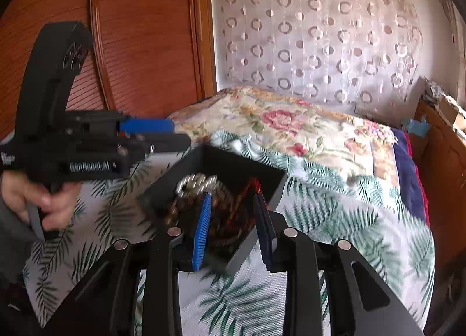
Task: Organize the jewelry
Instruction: 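Lower the green chain and red bracelet into the black box and release both, then grasp the gold ring with the right gripper while the left grasps the gold pendant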
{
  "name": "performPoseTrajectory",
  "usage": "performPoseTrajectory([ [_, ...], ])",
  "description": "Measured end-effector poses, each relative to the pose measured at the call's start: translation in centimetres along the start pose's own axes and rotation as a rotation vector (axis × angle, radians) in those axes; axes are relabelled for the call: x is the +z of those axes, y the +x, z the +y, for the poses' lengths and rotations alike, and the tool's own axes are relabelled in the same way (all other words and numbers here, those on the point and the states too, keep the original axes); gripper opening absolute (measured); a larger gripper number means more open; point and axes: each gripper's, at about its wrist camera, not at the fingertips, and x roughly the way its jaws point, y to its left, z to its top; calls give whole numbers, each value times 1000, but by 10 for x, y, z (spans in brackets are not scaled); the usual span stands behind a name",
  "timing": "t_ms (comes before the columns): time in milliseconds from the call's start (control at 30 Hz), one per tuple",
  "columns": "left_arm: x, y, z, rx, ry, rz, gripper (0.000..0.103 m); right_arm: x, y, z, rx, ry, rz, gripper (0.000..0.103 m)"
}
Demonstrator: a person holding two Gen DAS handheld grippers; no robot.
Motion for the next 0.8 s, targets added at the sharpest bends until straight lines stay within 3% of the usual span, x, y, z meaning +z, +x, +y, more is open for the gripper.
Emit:
performPoseTrajectory([
  [267,-34,-30,1,17,8,-2,78,-54,-8,31,33,17,99,33],
  [467,-68,-45,1,12,-10,28,85,-82,-3,51,56,15,164,36],
  [800,-112,-54,10,26,-48,96,88,-87,4,69,75,-18,209,37],
])
